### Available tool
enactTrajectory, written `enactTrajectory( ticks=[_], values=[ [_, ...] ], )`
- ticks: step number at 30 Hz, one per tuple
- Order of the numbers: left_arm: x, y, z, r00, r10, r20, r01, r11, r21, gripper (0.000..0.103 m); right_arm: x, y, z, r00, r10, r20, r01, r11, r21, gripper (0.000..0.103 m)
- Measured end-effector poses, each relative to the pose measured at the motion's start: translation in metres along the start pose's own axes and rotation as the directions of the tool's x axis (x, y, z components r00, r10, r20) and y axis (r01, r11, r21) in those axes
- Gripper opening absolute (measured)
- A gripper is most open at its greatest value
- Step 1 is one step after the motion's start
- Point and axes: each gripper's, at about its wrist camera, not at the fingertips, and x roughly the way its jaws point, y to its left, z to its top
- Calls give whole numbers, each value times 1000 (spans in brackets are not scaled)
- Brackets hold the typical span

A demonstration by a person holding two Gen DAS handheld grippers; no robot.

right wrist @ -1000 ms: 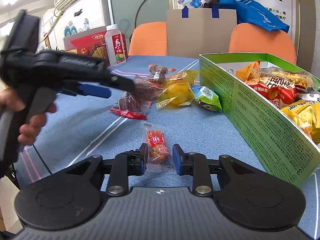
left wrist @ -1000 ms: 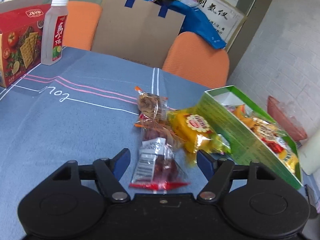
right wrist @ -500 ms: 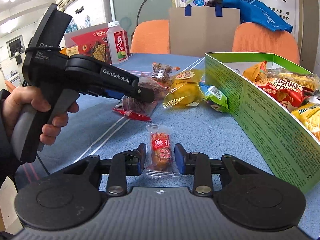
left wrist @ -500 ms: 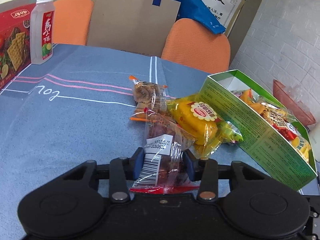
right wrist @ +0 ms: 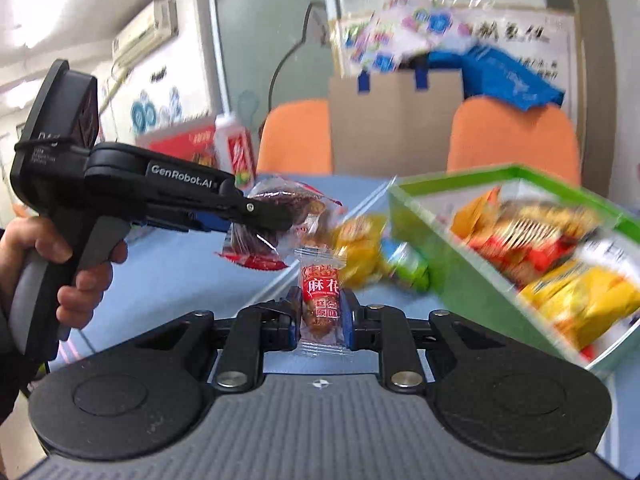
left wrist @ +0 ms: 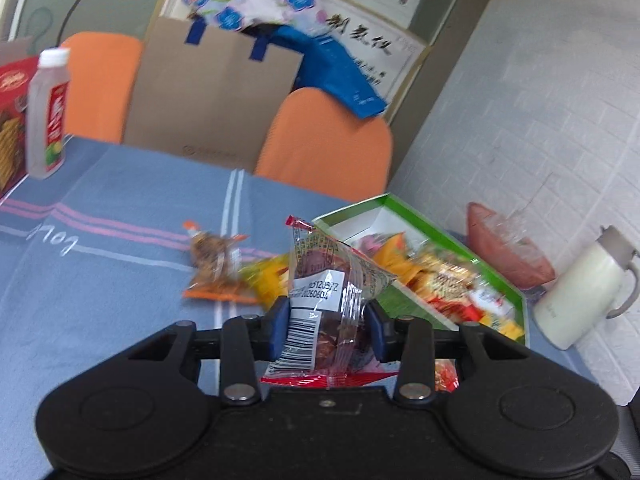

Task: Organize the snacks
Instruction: 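Carry both snacks over the green box and open both grippers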

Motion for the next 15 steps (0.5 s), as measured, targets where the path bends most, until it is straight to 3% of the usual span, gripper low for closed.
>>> enactTrajectory(
  ticks=[7,15],
  values=[
    [32,-46,28,998,-57,7,56,996,65,92,-26,-32,17,988,-113,108,110,993,32,35],
    [88,-74,51,998,-66,-21,68,995,79,92,-47,-94,17,944,-298,142,278,950,143,35]
  ],
)
